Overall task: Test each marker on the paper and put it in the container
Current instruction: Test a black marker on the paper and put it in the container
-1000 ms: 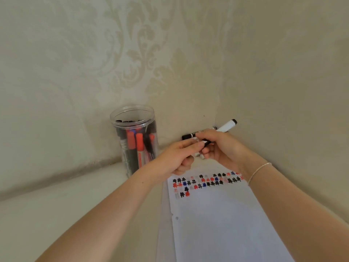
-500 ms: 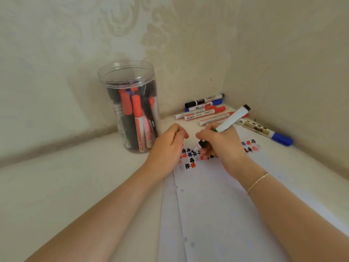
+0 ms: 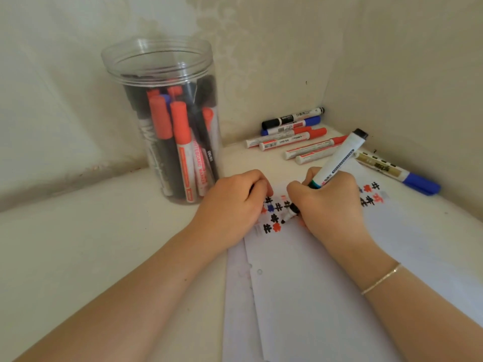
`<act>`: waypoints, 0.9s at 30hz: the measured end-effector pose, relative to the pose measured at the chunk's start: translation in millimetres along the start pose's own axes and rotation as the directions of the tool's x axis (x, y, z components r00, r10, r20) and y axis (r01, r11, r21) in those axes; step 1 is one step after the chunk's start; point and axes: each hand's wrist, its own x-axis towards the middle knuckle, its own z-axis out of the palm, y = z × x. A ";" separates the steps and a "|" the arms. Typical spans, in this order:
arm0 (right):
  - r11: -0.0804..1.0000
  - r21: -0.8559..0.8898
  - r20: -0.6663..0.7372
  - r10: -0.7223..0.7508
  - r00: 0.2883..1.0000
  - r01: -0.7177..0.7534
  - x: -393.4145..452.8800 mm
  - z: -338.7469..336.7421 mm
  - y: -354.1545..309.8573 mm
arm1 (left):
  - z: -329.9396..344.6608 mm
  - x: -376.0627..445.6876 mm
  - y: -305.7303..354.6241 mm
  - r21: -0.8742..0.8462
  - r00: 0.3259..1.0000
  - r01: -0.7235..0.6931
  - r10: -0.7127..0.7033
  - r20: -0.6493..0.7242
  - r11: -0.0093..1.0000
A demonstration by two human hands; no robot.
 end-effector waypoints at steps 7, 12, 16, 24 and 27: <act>0.999 0.044 -0.008 0.021 1.000 -0.021 1.6 -2.5 0.5 | 0.6 0.2 0.2 0.026 1.000 0.000 0.000 0.016 1.000; 0.997 -0.032 -0.004 -0.066 0.998 0.066 -0.6 1.4 2.2 | 0.6 0.3 1.0 0.025 1.000 0.003 -0.004 0.019 1.000; 0.989 -0.088 -0.029 -0.120 0.992 0.118 -0.4 2.6 4.0 | -0.4 -0.5 1.5 0.044 0.999 -0.003 0.002 0.038 0.999; 0.997 -0.043 -0.035 -0.071 0.997 0.069 0.6 2.0 3.1 | -0.8 0.1 0.9 0.071 0.999 0.000 -0.003 0.046 0.997; 0.995 -0.071 -0.019 -0.076 0.997 0.074 1.7 3.2 4.6 | -0.3 0.4 2.1 0.079 0.998 0.007 -0.012 0.054 0.997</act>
